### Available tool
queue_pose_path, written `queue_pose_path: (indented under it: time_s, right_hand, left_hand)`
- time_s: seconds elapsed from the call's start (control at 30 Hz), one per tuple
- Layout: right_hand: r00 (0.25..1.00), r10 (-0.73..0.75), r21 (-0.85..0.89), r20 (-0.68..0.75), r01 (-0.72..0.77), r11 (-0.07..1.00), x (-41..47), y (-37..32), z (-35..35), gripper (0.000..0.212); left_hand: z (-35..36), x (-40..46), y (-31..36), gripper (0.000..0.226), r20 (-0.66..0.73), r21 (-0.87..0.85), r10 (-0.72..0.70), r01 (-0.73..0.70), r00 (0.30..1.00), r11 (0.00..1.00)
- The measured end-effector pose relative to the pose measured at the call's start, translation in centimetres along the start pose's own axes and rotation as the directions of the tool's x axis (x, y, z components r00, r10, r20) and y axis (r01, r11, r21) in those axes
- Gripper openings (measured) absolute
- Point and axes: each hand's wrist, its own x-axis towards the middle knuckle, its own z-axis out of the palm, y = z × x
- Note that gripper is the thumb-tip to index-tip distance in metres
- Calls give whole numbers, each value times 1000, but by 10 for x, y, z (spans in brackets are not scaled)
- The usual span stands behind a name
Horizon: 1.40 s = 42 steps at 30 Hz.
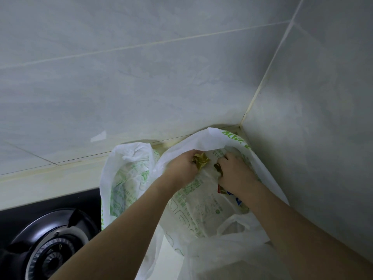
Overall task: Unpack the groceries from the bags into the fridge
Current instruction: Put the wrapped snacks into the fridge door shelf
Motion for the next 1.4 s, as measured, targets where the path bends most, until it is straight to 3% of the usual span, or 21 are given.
queue_pose_path:
  time_s: [0.1, 0.23, 0.33, 0.43, 0.53, 0.67, 0.93, 1.07, 1.2, 1.4]
  right_hand:
    - [1000, 24, 88, -15, -22, 996, -11, -2, -2, 27]
    - [996, 79, 191, -47, -68, 979, -23, -4, -9, 36]
    - [988, 114, 224, -100, -90, 970, -29, -4, -17, 34]
    - [983, 129, 231, -131, -96, 968, -34, -4, -25, 32]
    - [982, 149, 229, -116, -120, 966, -39, -4, -28, 37]
    - [984, 163, 240, -72, -141, 961, -46, -7, -26, 46]
    - [980, 179, 263, -80, -153, 952, -57, -11, -35, 45]
    - [972, 205, 277, -112, -168, 946, -70, -13, -49, 43]
    - [968, 200, 293, -152, -149, 944, -94, -21, -66, 45]
    - [968, 114, 341, -225, -32, 939, -134, -48, -93, 47]
  left_hand:
    - [9, 11, -12, 46, -3, 286, 31, -29, 1000, 958]
    - [21, 14, -13, 18, -13, 528, 18, -8, 1000, 849]
    - [31, 8, -14, 29, 35, 523, -21, -1, 999, 853]
    - [44, -2, -18, 44, 89, 572, 32, -77, 996, 816]
    - [52, -15, -17, 43, 92, 635, 81, -121, 992, 763]
    - [58, -26, -12, 41, 93, 652, 34, -86, 995, 753]
    - [65, -42, -9, 45, 83, 565, -7, -41, 996, 824]
    - [50, -57, 8, 49, 66, 393, -79, 47, 995, 918]
    - [24, -92, 29, 51, -36, 130, -97, 101, 995, 986]
    - [-18, -165, 52, 48, -307, -54, -70, 56, 949, 997]
